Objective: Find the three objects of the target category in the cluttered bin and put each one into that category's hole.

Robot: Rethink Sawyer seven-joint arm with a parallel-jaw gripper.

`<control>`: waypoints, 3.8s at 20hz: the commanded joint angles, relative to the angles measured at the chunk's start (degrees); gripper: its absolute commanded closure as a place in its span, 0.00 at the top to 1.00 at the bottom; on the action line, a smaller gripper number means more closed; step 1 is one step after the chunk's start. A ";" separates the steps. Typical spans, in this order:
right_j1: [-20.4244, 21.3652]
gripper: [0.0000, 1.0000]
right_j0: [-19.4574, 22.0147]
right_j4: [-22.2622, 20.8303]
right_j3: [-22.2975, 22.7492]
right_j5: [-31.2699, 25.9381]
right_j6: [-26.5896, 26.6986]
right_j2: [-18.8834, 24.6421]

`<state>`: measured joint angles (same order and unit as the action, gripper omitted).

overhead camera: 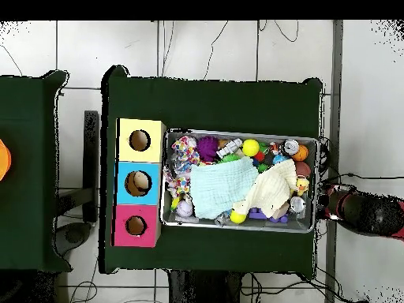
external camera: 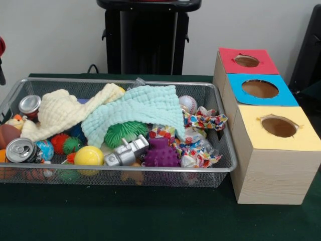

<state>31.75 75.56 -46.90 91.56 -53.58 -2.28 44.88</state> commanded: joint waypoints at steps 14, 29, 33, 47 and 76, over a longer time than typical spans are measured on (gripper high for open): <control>-2.19 1.00 -2.62 0.42 3.67 -0.45 1.88 -1.56; -5.69 1.00 -5.10 0.96 -0.18 -1.07 2.01 -1.75; -6.14 1.00 -5.50 1.32 -1.39 -1.78 2.83 -1.56; -8.28 1.00 -5.86 2.98 -7.86 -6.76 7.12 -1.67; -12.90 1.00 -5.40 -0.24 -10.42 -3.29 8.48 -2.50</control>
<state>21.74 70.65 -44.70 86.22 -55.39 -2.28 44.87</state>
